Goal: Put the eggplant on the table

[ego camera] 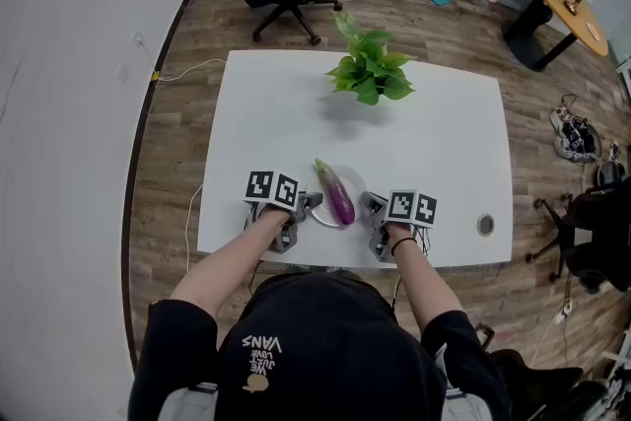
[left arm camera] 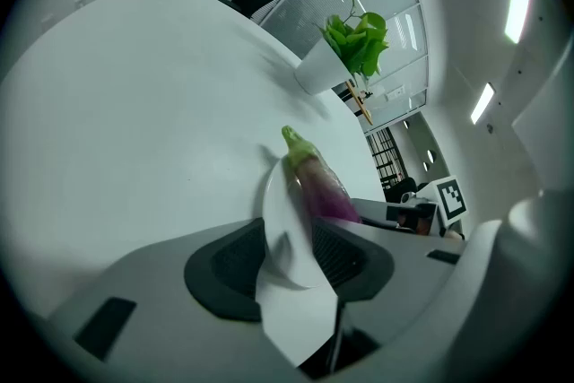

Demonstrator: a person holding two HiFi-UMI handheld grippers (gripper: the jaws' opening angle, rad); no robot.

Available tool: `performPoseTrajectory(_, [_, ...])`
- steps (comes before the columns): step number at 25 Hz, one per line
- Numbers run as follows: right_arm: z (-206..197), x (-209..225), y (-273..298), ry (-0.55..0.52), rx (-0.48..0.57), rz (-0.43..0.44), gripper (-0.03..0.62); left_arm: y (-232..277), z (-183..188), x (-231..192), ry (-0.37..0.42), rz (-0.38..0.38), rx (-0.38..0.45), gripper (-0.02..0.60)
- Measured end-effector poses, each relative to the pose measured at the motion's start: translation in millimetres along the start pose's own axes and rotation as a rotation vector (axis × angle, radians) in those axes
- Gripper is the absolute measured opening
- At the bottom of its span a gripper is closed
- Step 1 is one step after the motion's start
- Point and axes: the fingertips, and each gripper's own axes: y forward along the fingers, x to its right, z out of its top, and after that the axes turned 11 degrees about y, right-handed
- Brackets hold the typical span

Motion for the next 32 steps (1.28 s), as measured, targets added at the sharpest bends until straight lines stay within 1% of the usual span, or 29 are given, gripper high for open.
performPoseTrajectory(6, [1,0,-1,-0.042,0.017,-0.005,0.034,-2,-1,-2,0.016,0.020,0.016,0.166])
performPoseTrajectory(14, [1,0,-2,-0.054,0.037,-0.023,0.037,-7,-2,-6,0.001,0.021,0.045,0.166])
performPoseTrajectory(16, [2,-1,-4,-0.057,0.042,-0.022,0.053,-7,-3,-5,-0.005,0.016,0.050,0.166])
performPoseTrajectory(18, [2,-2,-5,-0.062,0.043,-0.021,0.087,-8,-3,-6,-0.010,0.012,0.056,0.166])
performPoseTrajectory(23, [2,-2,-9,-0.075,0.049,-0.027,0.089,-8,-2,-6,-0.009,0.009,0.064,0.166])
performPoseTrajectory(29, [3,-9,-12,-0.145,0.066,-0.040,0.089,-10,-4,-7,0.022,0.026,0.089,0.166])
performPoseTrajectory(32, [3,-11,-13,-0.168,0.077,-0.043,0.089,-15,0,-6,0.033,0.032,0.123,0.166])
